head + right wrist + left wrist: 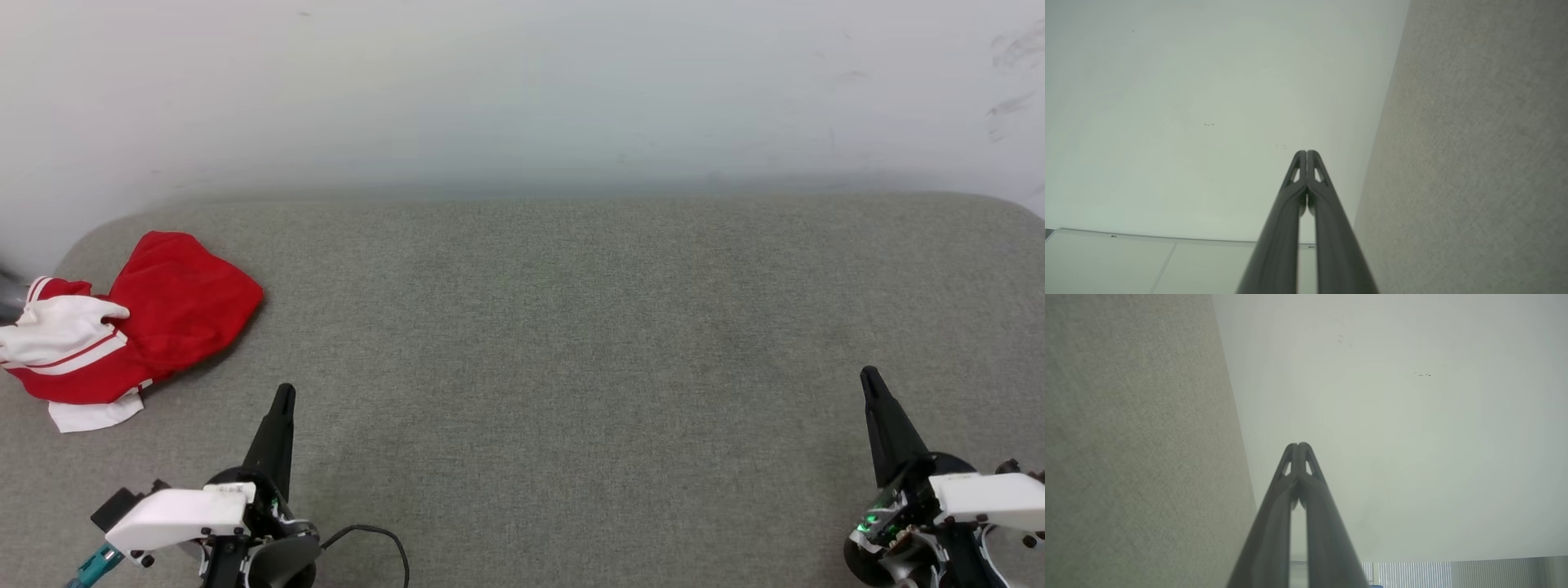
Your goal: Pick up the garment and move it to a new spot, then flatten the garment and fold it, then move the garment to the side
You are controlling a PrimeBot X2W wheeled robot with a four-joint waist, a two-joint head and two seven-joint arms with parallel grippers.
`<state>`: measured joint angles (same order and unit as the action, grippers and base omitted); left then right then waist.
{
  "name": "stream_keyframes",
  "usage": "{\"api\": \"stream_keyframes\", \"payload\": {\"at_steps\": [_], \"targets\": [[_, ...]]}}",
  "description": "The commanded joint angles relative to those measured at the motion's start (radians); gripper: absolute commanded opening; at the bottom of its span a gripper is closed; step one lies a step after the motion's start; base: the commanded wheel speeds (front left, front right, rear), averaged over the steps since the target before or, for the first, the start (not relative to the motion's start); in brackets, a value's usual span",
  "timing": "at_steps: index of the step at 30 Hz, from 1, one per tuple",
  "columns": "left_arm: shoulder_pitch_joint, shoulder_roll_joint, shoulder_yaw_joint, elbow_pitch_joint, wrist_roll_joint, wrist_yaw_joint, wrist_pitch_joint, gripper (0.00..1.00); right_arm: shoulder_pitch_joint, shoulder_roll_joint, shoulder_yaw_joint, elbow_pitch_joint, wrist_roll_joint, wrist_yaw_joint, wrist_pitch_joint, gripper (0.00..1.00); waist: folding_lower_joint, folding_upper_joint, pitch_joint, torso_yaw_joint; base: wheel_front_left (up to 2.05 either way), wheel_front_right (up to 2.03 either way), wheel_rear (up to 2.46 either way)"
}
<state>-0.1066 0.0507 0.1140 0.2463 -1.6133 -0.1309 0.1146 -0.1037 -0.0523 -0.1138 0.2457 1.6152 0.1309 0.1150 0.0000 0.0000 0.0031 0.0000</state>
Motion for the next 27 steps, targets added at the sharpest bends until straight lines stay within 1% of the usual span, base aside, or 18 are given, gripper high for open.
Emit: {"api": "stream_keyframes", "payload": {"at_steps": [1,2,3,4,5,8,14,17,21,27], "targets": [[-0.006,-0.001,0.002,-0.001,0.0,-0.002,0.002,0.0,-0.012,0.004,0.001,0.0,-0.005,0.0,0.001,0.0,0.0,0.0,0.0,0.0,0.0,0.0,0.0],[0.001,0.0,-0.001,0.003,0.0,0.0,-0.001,1.0,0.002,0.0,0.0,0.003,-0.001,0.0,-0.001,1.0,0.0,0.0,0.0,0.0,0.0,0.0,0.0],[0.005,-0.001,-0.002,0.01,0.001,0.0,-0.002,1.0,0.007,0.0,0.001,0.009,-0.001,0.0,-0.002,1.0,0.0,0.0,0.0,0.0,0.0,0.0,0.0],[0.013,-0.001,-0.004,0.019,0.001,0.0,-0.002,0.0,0.016,0.0,0.001,0.019,-0.001,0.0,-0.002,0.0,0.0,0.0,0.0,0.0,0.0,0.0,0.0],[0.023,-0.002,-0.005,0.028,0.001,0.0,-0.002,1.0,0.026,0.001,0.001,0.028,-0.001,0.0,-0.002,1.0,0.0,0.0,0.0,0.0,0.0,0.0,0.0],[0.024,-0.002,-0.012,0.017,0.009,0.0,-0.018,1.0,0.029,0.001,0.001,0.022,-0.018,0.0,-0.018,1.0,0.0,0.0,0.001,0.0,0.0,0.0,0.0],[0.021,-0.002,-0.008,-0.001,0.082,0.001,-0.058,1.0,0.036,0.001,-0.011,-0.005,-0.116,0.0,-0.058,1.0,0.0,0.0,0.003,0.0,0.0,0.0,0.0],[0.018,-0.002,-0.006,-0.012,0.132,0.008,-0.072,1.0,0.039,0.001,-0.015,-0.027,-0.186,0.0,-0.072,1.0,0.0,0.0,0.004,0.0,0.0,0.0,0.0],[0.016,-0.002,-0.011,-0.036,0.219,0.026,-0.09,1.0,0.043,0.001,-0.014,-0.061,-0.284,0.0,-0.09,1.0,0.0,0.0,0.005,0.001,0.0,0.0,0.0],[0.018,-0.001,-0.024,-0.076,0.345,0.068,-0.115,1.0,0.048,0.001,-0.012,-0.105,-0.416,0.0,-0.116,1.0,0.0,0.0,0.006,0.002,0.0,0.0,0.0]]}}
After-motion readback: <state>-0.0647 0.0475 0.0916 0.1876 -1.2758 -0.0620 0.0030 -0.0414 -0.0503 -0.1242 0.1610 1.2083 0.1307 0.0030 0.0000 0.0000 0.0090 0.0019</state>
